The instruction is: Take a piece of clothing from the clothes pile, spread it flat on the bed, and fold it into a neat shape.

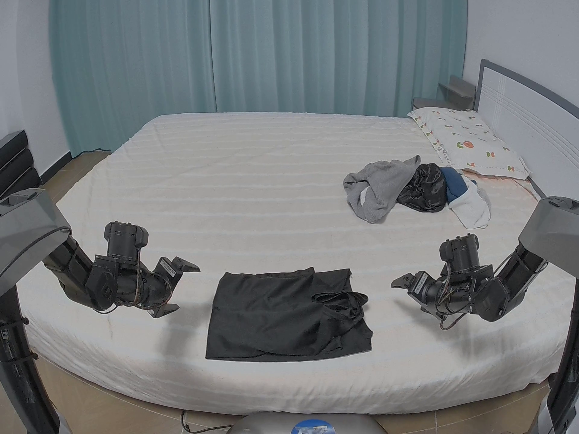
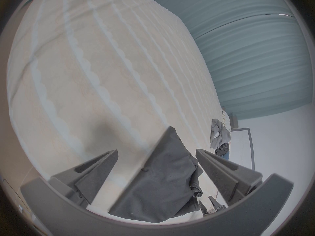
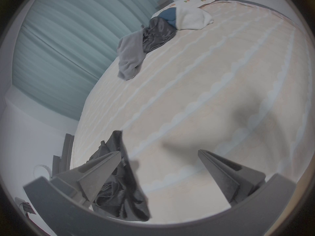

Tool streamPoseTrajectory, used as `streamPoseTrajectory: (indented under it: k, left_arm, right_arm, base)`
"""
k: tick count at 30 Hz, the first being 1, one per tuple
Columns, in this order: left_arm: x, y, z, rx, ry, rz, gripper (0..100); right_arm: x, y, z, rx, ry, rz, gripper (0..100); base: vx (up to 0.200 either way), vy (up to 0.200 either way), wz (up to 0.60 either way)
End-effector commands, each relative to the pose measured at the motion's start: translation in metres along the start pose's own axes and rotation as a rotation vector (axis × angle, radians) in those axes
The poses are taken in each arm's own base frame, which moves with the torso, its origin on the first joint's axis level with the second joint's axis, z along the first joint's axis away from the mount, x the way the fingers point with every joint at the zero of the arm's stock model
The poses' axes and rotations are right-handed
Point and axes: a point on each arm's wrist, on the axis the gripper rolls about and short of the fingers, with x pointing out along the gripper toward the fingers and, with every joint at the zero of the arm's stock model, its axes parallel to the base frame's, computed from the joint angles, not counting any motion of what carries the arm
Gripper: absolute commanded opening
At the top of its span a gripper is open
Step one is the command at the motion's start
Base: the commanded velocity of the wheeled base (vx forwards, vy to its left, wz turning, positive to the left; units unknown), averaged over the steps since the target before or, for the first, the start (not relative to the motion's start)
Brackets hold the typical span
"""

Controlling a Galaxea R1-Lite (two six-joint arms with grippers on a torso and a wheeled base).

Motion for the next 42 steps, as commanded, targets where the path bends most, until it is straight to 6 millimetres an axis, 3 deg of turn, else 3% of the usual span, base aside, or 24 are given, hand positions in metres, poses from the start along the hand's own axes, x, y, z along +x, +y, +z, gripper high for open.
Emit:
streamPoseTrajectory:
  k: [1,4,7,14,22,26,29,42]
  left_arm:
    - [0.002,0.002,-0.002,0.001,0.007,0.01,100]
    - [0.002,0.002,-0.002,0.002,0.006,0.011,100]
    - [0.003,0.003,-0.003,0.005,0.004,0.018,100]
    - [0.003,0.003,-0.004,0.006,0.006,0.019,100]
    - [0.003,0.003,-0.004,0.006,0.006,0.019,100]
    - [0.003,0.003,-0.004,0.006,0.006,0.019,100]
    - [0.003,0.003,-0.004,0.006,0.006,0.019,100]
    - [0.003,0.003,-0.004,0.006,0.006,0.019,100]
  right_arm:
    - [-0.004,0.029,-0.002,-0.084,-0.042,0.02,100]
    - [-0.003,0.031,-0.004,-0.113,-0.048,0.008,100]
    - [0.0,0.048,-0.025,-0.216,-0.057,-0.009,100]
    - [0.01,0.063,-0.046,-0.278,-0.04,-0.032,100]
    - [0.01,0.07,-0.064,-0.323,-0.028,-0.033,100]
    - [0.011,0.061,-0.076,-0.379,0.006,-0.067,100]
    - [0.001,0.045,-0.078,-0.46,0.032,-0.11,100]
    - [-0.031,-0.016,-0.052,-0.495,0.061,-0.255,100]
  base:
    - [0.0,0.0,0.0]
    - [0.0,0.0,0.0]
    - [0.0,0.0,0.0]
    - [0.0,0.0,0.0]
    - [0.0,0.0,0.0]
    - [0.0,0.0,0.0]
    - [0.0,0.0,0.0]
    - [0.0,0.0,0.0]
